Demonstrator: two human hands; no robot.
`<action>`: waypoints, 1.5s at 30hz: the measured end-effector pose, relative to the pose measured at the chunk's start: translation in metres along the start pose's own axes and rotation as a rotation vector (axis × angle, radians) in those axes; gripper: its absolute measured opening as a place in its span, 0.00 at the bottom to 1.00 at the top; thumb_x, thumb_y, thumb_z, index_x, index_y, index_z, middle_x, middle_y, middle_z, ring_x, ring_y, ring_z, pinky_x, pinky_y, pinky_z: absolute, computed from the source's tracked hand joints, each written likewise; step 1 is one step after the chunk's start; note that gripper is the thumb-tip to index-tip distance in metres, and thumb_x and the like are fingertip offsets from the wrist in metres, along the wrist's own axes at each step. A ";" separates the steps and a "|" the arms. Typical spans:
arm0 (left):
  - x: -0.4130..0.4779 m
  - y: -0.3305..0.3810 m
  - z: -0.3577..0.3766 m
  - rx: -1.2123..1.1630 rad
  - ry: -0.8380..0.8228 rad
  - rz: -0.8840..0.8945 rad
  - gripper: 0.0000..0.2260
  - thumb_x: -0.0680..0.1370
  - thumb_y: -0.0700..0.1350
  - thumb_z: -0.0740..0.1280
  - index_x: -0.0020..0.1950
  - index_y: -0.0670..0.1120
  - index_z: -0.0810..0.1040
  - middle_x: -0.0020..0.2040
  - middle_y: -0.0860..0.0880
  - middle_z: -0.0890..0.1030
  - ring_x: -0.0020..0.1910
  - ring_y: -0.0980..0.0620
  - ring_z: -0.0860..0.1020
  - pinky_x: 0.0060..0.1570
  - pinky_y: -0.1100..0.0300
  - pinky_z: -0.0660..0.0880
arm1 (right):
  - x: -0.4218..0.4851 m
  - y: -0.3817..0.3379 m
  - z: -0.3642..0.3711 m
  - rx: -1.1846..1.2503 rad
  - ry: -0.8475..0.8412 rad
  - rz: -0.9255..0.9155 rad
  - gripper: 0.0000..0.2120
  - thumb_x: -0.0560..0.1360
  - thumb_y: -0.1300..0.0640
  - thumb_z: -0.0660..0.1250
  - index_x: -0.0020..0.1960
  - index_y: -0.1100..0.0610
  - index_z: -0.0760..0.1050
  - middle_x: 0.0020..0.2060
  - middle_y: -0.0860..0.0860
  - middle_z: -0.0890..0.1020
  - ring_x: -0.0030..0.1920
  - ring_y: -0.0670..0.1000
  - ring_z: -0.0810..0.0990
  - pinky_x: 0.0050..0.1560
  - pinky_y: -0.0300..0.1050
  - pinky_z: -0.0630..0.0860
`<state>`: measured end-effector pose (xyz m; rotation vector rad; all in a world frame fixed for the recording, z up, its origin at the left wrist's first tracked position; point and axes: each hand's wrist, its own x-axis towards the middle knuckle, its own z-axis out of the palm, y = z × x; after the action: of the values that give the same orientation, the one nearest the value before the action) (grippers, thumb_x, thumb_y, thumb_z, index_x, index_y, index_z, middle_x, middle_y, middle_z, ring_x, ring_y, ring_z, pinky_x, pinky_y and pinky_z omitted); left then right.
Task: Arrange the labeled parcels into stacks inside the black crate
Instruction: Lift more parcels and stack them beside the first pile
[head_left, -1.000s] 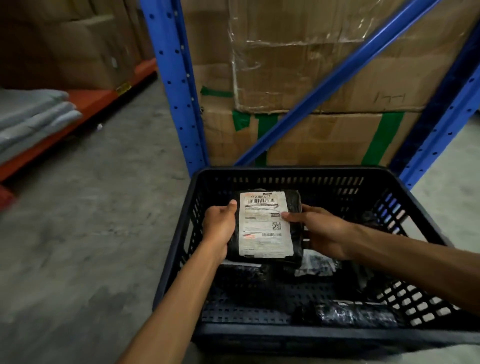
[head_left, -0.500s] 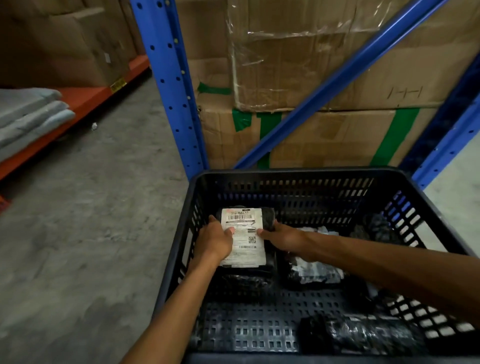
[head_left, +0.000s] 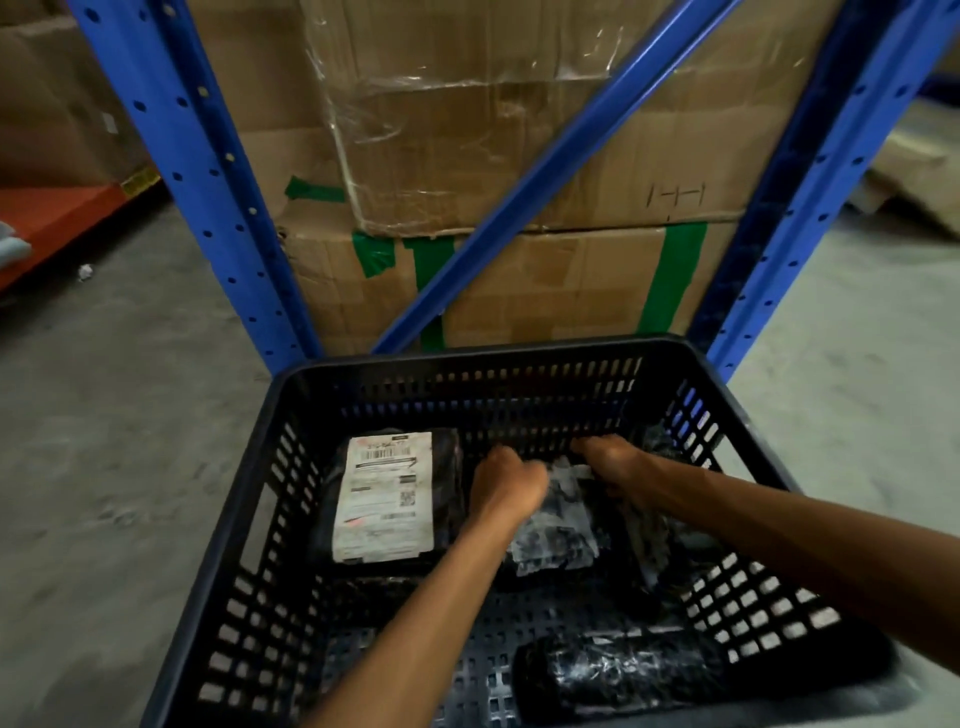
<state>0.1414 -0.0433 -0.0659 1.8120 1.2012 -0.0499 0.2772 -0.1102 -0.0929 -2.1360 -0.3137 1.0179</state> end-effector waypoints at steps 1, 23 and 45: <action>0.005 -0.005 0.007 -0.006 -0.032 -0.051 0.21 0.80 0.47 0.57 0.72 0.40 0.71 0.63 0.41 0.78 0.47 0.46 0.77 0.46 0.55 0.73 | 0.002 0.002 0.002 0.026 -0.022 0.014 0.16 0.81 0.58 0.61 0.64 0.64 0.75 0.54 0.60 0.81 0.51 0.61 0.81 0.46 0.47 0.79; 0.039 -0.021 0.033 0.231 -0.118 -0.195 0.38 0.81 0.37 0.61 0.81 0.41 0.37 0.79 0.39 0.61 0.69 0.42 0.73 0.55 0.58 0.75 | 0.021 0.034 0.014 -0.111 -0.136 0.033 0.06 0.80 0.66 0.60 0.54 0.59 0.65 0.38 0.51 0.70 0.35 0.46 0.69 0.27 0.25 0.70; -0.080 0.029 -0.058 -0.625 0.268 0.731 0.22 0.73 0.37 0.74 0.63 0.55 0.78 0.58 0.53 0.85 0.54 0.57 0.82 0.55 0.61 0.79 | -0.123 -0.034 -0.023 0.837 -0.652 -0.103 0.29 0.69 0.36 0.66 0.60 0.56 0.82 0.59 0.58 0.83 0.61 0.60 0.79 0.67 0.61 0.69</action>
<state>0.0965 -0.0610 0.0252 1.5992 0.5544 0.9061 0.2164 -0.1589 0.0112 -1.0080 -0.2350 1.4440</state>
